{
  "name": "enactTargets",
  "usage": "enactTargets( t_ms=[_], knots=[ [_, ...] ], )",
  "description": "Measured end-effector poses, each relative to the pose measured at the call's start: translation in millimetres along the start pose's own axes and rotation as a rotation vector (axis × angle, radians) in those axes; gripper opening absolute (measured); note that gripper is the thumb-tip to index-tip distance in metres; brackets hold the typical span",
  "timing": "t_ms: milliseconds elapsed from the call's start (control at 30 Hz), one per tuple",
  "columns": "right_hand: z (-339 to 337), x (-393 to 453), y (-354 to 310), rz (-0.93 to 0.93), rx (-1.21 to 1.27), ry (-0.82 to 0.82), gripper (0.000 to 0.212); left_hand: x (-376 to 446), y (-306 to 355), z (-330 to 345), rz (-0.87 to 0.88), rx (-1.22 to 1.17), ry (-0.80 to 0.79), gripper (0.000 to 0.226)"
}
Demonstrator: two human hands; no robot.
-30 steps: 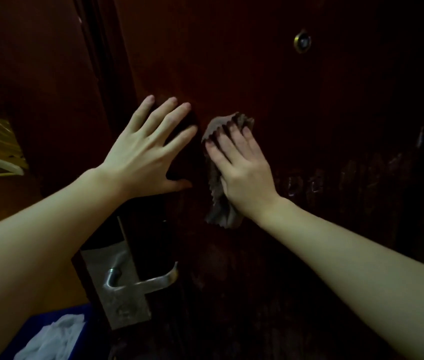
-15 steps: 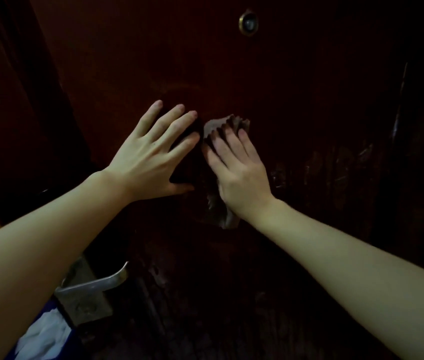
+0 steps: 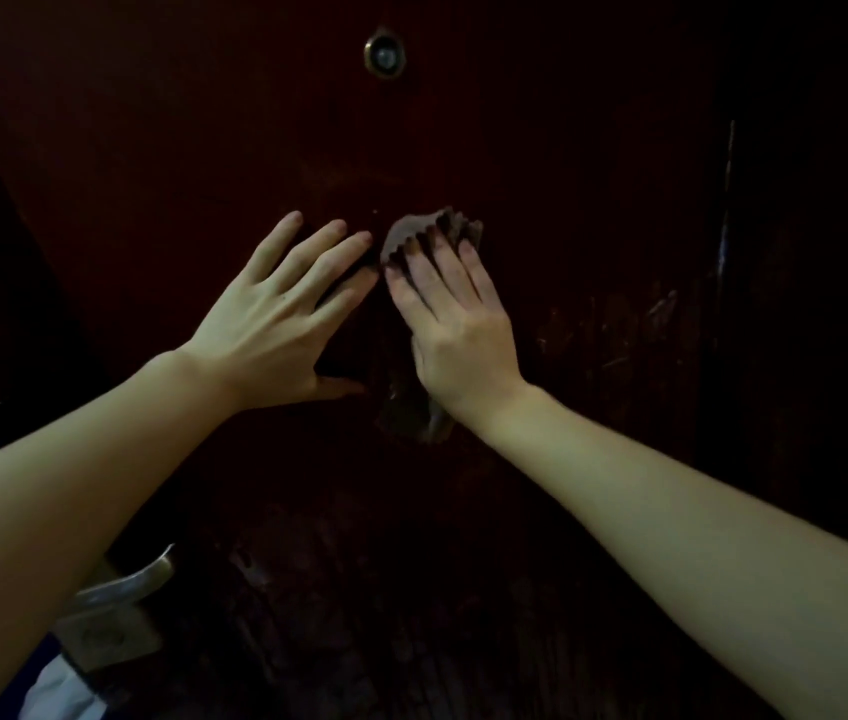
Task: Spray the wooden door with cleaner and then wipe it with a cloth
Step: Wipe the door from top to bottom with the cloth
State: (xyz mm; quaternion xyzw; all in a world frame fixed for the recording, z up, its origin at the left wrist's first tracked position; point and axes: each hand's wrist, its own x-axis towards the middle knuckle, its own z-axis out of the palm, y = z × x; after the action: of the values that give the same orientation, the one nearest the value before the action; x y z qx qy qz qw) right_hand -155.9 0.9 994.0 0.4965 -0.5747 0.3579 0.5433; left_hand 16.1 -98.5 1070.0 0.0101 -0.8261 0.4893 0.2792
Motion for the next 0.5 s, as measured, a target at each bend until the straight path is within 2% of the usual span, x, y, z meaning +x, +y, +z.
enactTargets(
  t_ms=[67,233,333,433,500],
  knots=[
    [0,-30,5,0.011,0.012,-0.020,0.034,11,6,1,0.010,-0.019,0.004,0.106],
    [-10,-106,35,-0.104,-0.029,-0.191,0.037,34,24,2,0.032,-0.024,0.005,0.100],
    [-17,-73,52,-0.093,-0.038,-0.132,0.038,50,34,2,0.049,-0.026,-0.007,0.101],
    [-21,-24,66,0.025,-0.027,-0.011,0.034,70,43,3,0.038,-0.038,0.025,0.104],
    [-21,-24,72,0.077,-0.004,0.022,0.035,83,49,2,0.030,-0.058,0.044,0.102]
  ],
)
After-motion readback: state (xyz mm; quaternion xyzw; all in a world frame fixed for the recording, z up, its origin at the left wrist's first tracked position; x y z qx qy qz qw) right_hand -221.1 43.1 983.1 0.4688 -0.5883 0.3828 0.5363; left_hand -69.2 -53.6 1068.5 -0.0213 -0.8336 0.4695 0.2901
